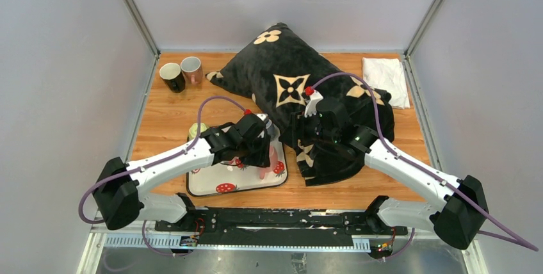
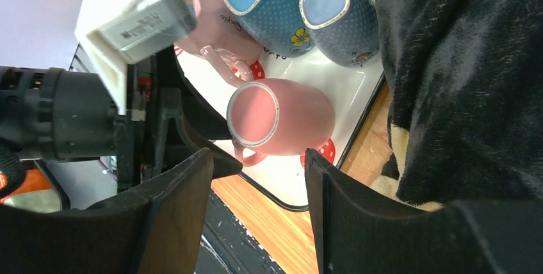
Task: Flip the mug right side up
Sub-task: Move the cup to the tray, then turn over the cup on the tray.
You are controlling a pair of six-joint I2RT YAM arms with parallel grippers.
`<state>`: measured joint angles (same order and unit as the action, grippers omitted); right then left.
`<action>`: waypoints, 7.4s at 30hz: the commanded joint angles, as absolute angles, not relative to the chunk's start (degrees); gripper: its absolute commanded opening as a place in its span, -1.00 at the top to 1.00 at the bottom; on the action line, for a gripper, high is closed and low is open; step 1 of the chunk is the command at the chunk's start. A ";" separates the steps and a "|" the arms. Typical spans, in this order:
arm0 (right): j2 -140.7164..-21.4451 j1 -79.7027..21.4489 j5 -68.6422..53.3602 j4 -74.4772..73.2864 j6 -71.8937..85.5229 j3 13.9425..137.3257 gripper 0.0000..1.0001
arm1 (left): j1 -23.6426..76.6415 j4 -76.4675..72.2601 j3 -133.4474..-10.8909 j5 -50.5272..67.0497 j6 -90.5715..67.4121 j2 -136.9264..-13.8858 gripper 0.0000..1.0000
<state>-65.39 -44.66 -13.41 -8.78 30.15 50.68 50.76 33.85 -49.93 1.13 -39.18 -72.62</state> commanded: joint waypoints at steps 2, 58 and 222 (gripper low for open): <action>-63.90 -45.44 -10.34 -10.70 29.03 50.55 -0.18 | 51.15 31.18 -54.74 0.54 -37.03 -72.81 -0.15; -99.18 -64.65 16.95 -43.31 49.85 82.25 -0.30 | 11.51 22.80 -62.43 -14.02 -11.57 -58.30 -0.50; -70.60 -32.69 -31.20 54.48 57.79 61.04 1.00 | 20.62 -24.69 -50.53 31.59 -52.87 -54.04 -0.56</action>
<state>-71.48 -33.34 -29.43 42.57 55.66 57.71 19.86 -19.33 -51.09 32.93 -50.11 -53.74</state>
